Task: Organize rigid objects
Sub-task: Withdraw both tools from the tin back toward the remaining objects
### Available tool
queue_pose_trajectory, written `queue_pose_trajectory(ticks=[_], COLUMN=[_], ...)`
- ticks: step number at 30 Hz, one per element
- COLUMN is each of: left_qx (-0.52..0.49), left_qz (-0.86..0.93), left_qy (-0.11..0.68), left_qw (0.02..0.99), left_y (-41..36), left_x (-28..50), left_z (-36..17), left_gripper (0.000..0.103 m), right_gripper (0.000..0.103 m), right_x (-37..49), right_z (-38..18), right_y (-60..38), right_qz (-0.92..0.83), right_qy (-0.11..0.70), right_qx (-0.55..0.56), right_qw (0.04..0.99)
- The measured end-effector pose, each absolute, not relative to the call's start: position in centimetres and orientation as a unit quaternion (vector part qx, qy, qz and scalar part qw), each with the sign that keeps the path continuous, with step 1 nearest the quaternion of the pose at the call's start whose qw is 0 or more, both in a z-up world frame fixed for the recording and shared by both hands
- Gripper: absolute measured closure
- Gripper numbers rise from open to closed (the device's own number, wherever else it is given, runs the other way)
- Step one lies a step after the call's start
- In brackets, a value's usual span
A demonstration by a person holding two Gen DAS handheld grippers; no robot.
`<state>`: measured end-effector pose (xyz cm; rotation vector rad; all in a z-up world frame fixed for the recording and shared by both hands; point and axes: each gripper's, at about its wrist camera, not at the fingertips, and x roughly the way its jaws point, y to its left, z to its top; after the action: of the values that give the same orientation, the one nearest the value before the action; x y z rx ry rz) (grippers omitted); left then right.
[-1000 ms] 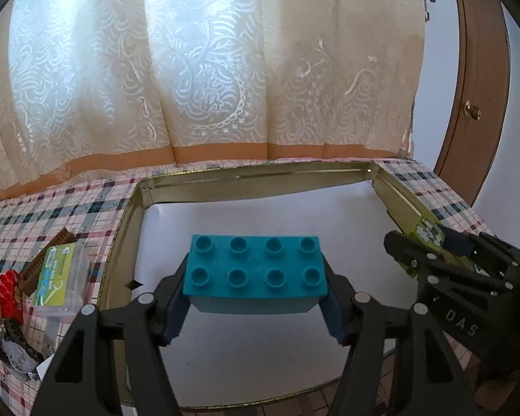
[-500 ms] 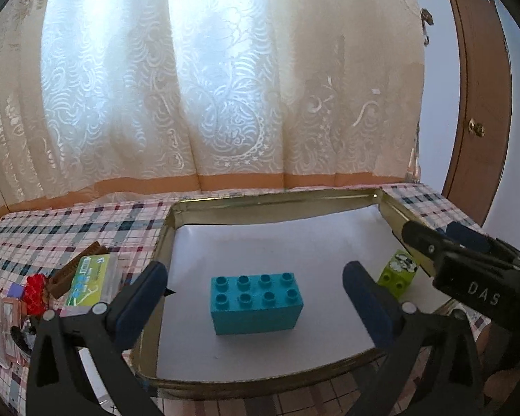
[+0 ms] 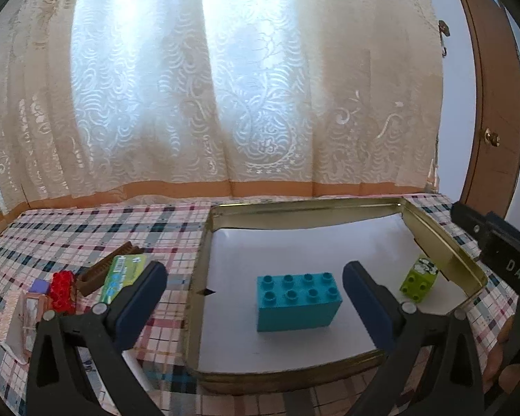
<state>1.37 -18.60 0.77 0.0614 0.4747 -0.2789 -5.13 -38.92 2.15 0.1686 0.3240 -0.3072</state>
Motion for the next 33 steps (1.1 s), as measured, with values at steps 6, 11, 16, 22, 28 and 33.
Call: queue_pose_trajectory(ticks=[6,11,16,22,28,33], left_qx=[0.025,0.021,0.008,0.005,0.005,0.015], left_qz=[-0.134,-0.129,-0.120,-0.113,-0.109,-0.103], left_qy=[0.235,0.237,0.244,0.250,0.251,0.244], left_qw=[0.962,0.963,0.962,0.962,0.962,0.964], left_y=[-17.4,-16.1,-14.4,-13.1,-11.7,-10.6], left_x=[0.9,0.7,0.8,1.0,1.0,0.7], left_z=[0.7,0.6,0.6,0.5,0.4,0.5], left_gripper=[0.000,0.000,0.000,0.000,0.000,0.000], right_gripper=[0.021,0.021,0.021,0.021,0.021,0.021], right_x=[-5.9,-6.1,-6.4,-6.7,-7.0,-6.9], right_z=[2.7,2.6,2.6,2.6,2.3,2.1], right_y=[-36.9,-36.2,-35.6,-35.1,-34.6,-32.7], right_qz=[-0.169,-0.156,-0.163,-0.171,-0.162,-0.138], right_qy=[0.136,0.138,0.138,0.139,0.148,0.157], right_qx=[0.036,0.049,0.052,0.054,0.093,0.108], right_qw=[0.976,0.977,0.976,0.974,0.971,0.972])
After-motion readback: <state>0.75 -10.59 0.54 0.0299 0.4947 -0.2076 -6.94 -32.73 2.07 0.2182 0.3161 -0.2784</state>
